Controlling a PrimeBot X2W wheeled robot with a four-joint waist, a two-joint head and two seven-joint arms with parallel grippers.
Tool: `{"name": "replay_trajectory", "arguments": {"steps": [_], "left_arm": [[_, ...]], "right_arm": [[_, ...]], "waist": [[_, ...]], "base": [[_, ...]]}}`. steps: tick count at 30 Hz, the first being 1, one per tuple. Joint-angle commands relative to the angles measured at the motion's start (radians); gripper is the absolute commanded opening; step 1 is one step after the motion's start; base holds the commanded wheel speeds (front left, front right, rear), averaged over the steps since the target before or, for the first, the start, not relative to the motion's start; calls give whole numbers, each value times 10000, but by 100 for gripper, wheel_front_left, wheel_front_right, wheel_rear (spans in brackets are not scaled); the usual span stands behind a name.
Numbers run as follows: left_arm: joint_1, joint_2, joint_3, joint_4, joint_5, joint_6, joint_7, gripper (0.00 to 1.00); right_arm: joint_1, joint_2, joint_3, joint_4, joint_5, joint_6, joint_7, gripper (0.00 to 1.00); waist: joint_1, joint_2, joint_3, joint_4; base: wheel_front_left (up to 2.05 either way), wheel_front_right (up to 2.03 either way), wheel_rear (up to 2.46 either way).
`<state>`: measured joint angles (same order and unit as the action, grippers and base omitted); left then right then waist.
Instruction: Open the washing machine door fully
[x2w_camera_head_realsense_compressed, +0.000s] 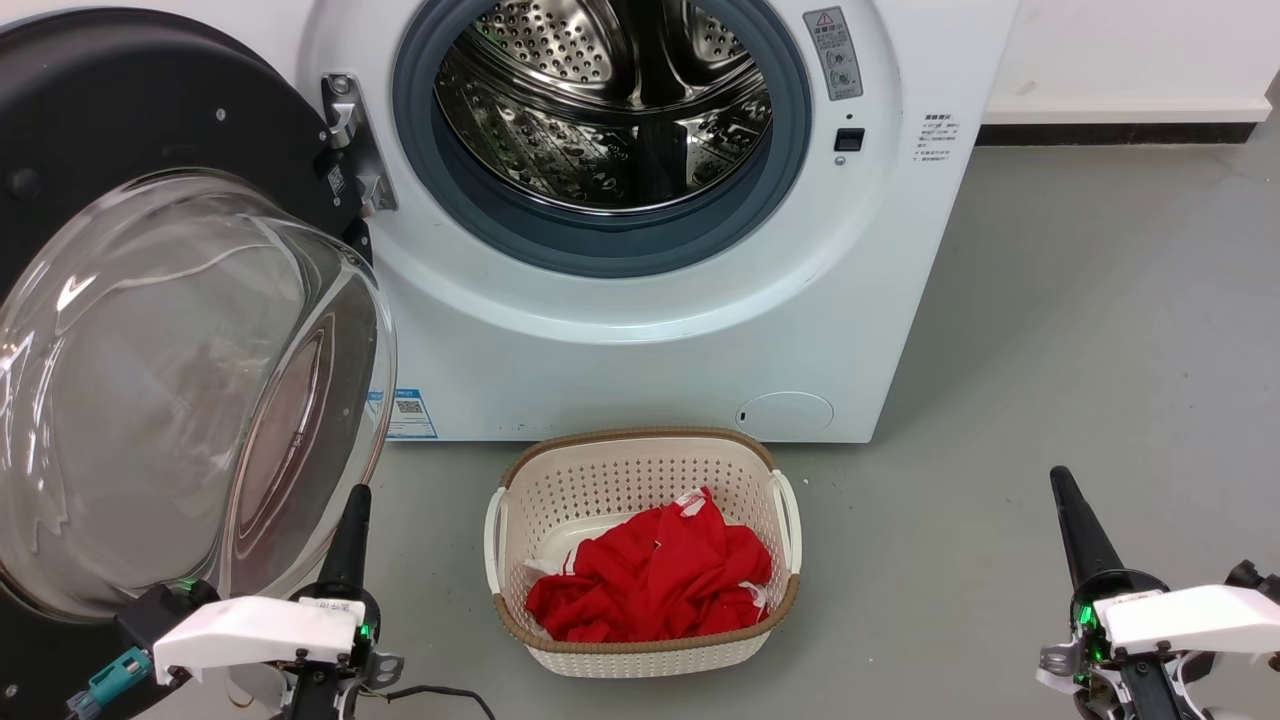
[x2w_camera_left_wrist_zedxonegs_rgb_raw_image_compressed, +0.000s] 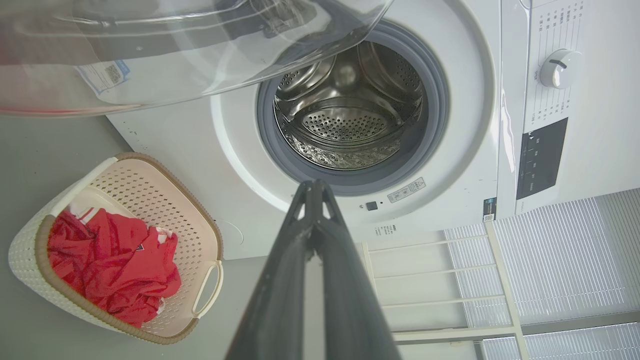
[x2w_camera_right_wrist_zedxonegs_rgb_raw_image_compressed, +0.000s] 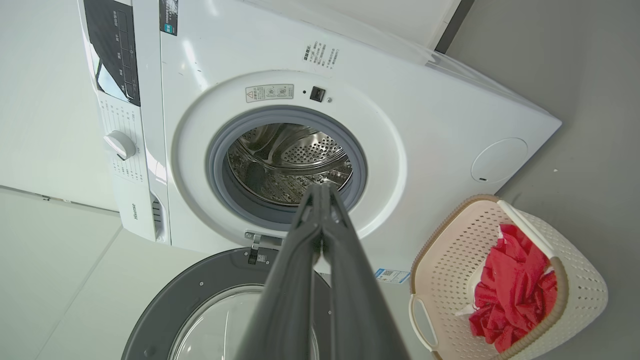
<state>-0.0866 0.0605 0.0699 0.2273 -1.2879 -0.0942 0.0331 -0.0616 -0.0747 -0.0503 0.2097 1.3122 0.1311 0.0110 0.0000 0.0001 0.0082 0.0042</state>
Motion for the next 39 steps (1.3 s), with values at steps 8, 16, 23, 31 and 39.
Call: {"name": "replay_trajectory", "arguments": {"steps": [8,16,23,31,39], "left_arm": [[-216,-15,136,19,-766,-125,213,0],[-234,-40,224,68,-1433,-198,375,0],[-260,-63,290,107,-1982,-249,520,0],[-236,-84,378,148,-2577,-321,681,0],[-260,-109,461,187,-3133,-375,803,0]], "right_arm": [[-289,-37,-87,53,790,-4,196,0],[-335,-21,-156,128,1454,-5,362,0],[-396,-6,-212,198,2004,-5,499,0],[-462,13,-274,273,2596,-5,641,0],[-480,31,-333,339,3153,-5,782,0]], "waist": [[0,-1,-9,-8],[0,-1,-19,-16],[0,-1,-28,-23],[0,-1,-38,-32],[0,-1,-47,-40]], "base": [[0,0,0],[0,0,0],[0,0,0],[0,0,0],[0,0,0]]}}
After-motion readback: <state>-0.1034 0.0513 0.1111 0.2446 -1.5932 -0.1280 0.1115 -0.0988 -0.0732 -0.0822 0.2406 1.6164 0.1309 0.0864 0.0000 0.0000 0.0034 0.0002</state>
